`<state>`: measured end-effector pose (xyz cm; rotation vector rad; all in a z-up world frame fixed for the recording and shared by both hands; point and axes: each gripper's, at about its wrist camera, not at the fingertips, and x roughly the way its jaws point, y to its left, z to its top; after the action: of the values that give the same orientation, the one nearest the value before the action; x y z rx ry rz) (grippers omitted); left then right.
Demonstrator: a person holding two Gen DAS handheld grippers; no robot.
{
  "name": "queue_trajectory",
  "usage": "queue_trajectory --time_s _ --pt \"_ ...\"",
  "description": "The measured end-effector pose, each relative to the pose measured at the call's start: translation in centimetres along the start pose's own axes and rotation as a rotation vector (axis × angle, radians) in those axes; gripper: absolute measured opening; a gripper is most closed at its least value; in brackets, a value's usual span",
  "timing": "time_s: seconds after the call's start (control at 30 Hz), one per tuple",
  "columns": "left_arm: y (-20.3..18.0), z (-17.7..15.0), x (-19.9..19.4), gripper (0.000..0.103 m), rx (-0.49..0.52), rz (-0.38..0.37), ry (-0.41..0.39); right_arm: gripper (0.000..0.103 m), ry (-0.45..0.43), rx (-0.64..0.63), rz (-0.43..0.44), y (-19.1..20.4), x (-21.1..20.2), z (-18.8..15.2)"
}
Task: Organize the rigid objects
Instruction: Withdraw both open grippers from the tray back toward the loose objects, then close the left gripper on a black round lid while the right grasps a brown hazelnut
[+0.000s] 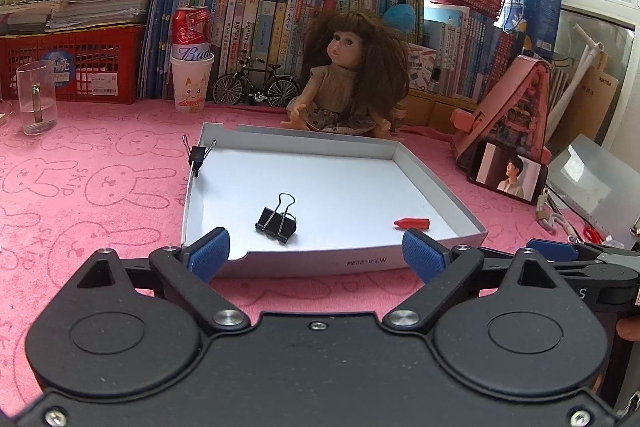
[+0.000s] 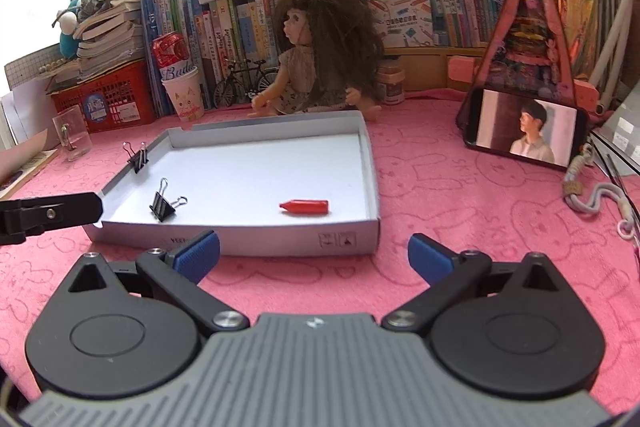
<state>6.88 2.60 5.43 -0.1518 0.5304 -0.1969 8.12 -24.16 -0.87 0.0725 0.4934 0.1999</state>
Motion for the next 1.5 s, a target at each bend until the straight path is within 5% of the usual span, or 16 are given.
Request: queue_trajectory --time_s 0.5,0.67,0.87,1.03,1.3,1.43,1.5 --pt "1.4 -6.0 -5.1 0.092 0.056 0.076 -0.035 0.103 -0.055 -0.089 -0.023 -0.2 -4.5 -5.1" --pt "2.7 -7.2 -6.0 0.083 0.034 0.094 -0.002 0.101 -0.063 -0.123 -0.012 0.3 -5.5 -6.4" --pt "2.8 -8.2 -6.1 0.066 0.062 0.089 0.046 0.086 -0.079 -0.112 0.018 0.6 -6.1 -6.9" --pt "2.6 -8.8 -5.7 0.053 0.073 0.089 0.076 0.06 -0.077 -0.127 0.037 1.2 -6.3 -7.3" --pt "2.5 -8.8 -5.0 0.047 0.08 0.101 0.08 0.05 -0.049 -0.166 0.064 2.1 -6.0 -8.0" --pt "2.4 -8.6 -4.7 0.045 0.074 0.104 0.075 0.03 -0.018 -0.174 0.026 2.5 -5.3 -8.0" --pt "2.4 -8.5 -4.5 0.044 0.077 0.104 0.072 0.029 -0.02 -0.167 0.017 2.5 -5.2 -8.1"
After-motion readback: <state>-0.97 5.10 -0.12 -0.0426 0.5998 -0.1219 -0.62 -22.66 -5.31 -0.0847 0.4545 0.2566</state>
